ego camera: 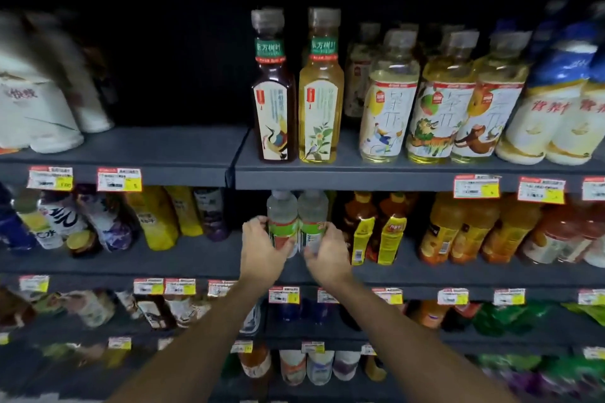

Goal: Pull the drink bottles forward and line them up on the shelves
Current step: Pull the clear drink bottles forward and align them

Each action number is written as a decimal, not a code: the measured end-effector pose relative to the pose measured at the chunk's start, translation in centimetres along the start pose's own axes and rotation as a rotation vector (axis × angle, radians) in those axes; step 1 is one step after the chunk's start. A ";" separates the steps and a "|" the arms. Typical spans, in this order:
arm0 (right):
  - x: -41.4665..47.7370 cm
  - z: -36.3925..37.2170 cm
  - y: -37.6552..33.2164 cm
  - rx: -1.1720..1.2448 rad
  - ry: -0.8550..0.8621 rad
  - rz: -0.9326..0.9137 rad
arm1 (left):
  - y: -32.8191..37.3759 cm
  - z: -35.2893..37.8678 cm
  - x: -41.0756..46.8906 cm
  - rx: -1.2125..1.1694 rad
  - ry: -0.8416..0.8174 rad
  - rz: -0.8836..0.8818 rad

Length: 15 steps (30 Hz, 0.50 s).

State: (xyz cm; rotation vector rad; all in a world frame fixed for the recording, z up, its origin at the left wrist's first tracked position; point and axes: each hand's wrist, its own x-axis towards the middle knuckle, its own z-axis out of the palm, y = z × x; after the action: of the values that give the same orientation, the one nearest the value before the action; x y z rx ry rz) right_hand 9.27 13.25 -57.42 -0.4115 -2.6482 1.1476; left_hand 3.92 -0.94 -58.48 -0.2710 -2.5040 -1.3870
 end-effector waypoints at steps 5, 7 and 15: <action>2.0 3.4 3.0 0.157 0.088 -0.004 | -2.6 3.6 0.9 -0.095 0.028 -0.069; 2.4 4.1 4.0 0.212 0.119 -0.036 | -3.3 4.1 0.7 -0.153 0.056 -0.044; 3.6 5.4 7.7 0.235 0.075 -0.178 | -6.1 3.2 1.3 -0.259 -0.024 0.100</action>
State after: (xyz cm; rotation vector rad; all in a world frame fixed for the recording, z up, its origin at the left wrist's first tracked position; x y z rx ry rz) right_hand 5.46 15.87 -66.35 -0.1676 -2.3932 1.3356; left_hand 0.45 -1.36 -64.57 -0.4595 -2.2919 -1.6737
